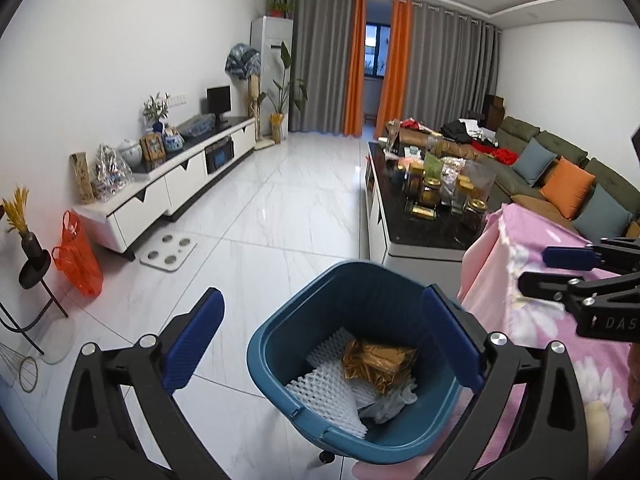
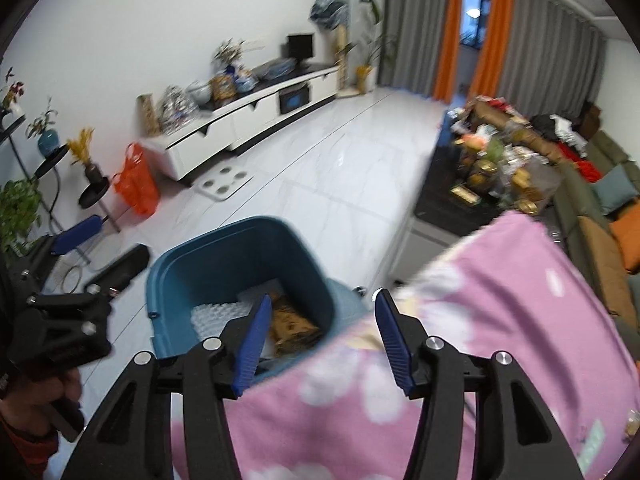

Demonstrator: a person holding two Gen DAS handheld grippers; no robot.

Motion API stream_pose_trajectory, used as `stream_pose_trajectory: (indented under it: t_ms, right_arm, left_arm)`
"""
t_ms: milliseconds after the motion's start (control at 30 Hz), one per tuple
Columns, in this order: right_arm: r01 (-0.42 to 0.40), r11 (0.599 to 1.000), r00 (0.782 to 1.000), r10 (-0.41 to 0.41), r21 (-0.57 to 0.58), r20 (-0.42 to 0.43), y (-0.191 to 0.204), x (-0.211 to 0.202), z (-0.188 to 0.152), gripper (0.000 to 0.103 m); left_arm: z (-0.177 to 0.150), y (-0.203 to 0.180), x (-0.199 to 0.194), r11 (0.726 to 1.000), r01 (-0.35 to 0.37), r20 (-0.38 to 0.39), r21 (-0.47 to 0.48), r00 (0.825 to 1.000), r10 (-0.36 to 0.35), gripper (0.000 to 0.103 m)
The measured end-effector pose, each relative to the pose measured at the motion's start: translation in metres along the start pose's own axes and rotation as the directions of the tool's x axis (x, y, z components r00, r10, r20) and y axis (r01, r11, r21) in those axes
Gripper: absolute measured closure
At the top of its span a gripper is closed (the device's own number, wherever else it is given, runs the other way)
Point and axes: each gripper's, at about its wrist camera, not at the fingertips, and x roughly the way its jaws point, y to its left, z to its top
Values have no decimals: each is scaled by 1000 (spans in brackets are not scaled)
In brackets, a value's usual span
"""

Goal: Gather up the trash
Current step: 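Move both grippers back over the trash on the table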

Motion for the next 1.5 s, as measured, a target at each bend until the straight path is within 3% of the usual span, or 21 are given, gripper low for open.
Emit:
stream_pose_trajectory:
  t_ms: [67, 300, 367, 567, 833, 1033, 1200, 1500]
  right_arm:
    - [35, 999, 999, -35, 12, 22, -12, -11, -6, 38]
    - [172, 982, 982, -176, 75, 62, -61, -47, -35, 32]
    - [219, 971, 972, -226, 101, 70, -73, -59, -45, 25]
    - [326, 924, 937, -343, 201, 57, -124, -88, -79, 22]
    - [452, 835, 873, -486, 314, 36, -175, -131, -131, 11]
    - [506, 778, 835, -550, 373, 13, -194, -155, -165, 7]
    - [530, 743, 816, -578, 409, -8, -207, -169, -188, 7]
    - [556, 700, 793, -608, 448, -35, -214, -190, -217, 7]
  left_arm:
    - [5, -6, -11, 1000, 12, 12, 7, 1000, -12, 6]
    - [12, -49, -39, 997, 61, 34, 55, 997, -63, 6]
    - [14, -69, -44, 994, 74, 36, 74, 996, -77, 6]
    - [16, -136, -60, 979, 151, 35, 136, 987, -157, 6]
    - [9, -228, -82, 937, 272, 14, 217, 959, -281, 6]
    - [-9, -286, -96, 897, 344, -16, 277, 935, -354, 6]
    - [-24, -317, -102, 870, 385, -41, 308, 919, -392, 6]
    - [-37, -334, -107, 837, 435, -59, 333, 895, -442, 6]
